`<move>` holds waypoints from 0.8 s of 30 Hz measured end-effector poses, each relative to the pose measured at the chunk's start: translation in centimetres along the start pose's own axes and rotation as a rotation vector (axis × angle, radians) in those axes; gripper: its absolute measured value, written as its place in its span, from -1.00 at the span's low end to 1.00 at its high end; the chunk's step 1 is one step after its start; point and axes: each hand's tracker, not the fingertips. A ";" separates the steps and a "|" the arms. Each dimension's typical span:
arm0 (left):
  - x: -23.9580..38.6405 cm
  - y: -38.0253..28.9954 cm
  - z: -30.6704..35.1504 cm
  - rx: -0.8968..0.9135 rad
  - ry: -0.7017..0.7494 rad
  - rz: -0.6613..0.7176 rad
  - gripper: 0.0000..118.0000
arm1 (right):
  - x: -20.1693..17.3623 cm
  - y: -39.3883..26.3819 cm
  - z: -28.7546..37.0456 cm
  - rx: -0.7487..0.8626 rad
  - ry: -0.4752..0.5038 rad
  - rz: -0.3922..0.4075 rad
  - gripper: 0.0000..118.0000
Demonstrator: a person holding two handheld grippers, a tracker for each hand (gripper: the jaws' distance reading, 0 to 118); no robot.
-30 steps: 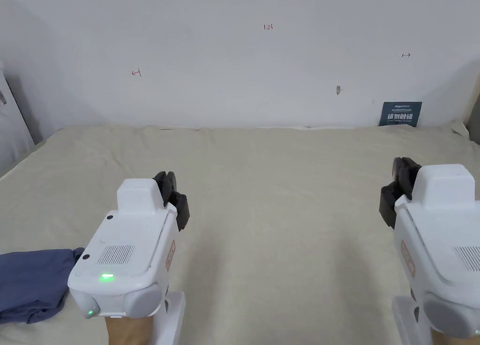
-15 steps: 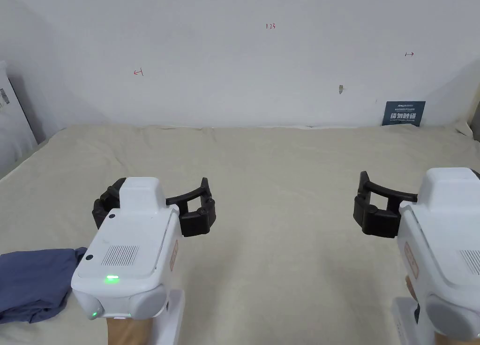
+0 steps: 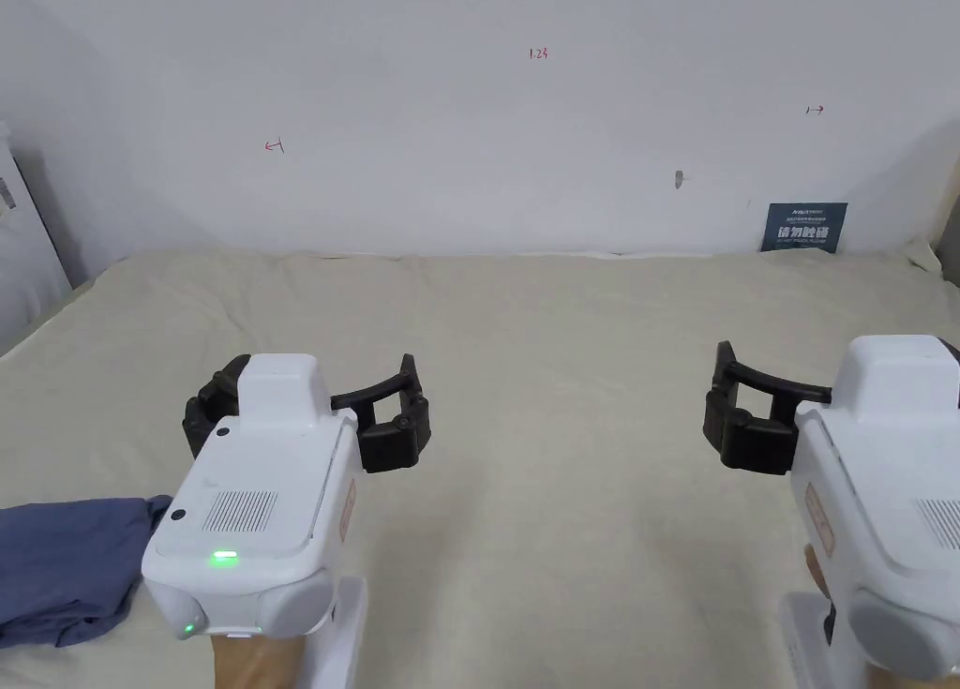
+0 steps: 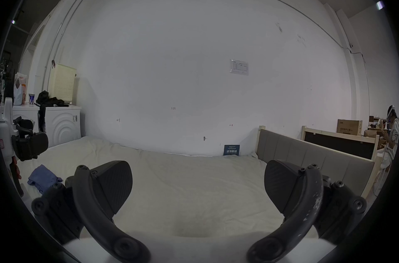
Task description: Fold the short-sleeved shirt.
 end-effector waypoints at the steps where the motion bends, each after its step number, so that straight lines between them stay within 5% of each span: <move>1: 0.0 0.0 0.0 0.001 -0.001 0.002 1.00 | 0.0 0.0 0.0 0.001 0.001 0.001 1.00; 24: -0.7 -0.4 -0.5 -0.003 -0.005 0.013 1.00 | -0.3 0.0 0.2 -0.002 0.009 0.012 1.00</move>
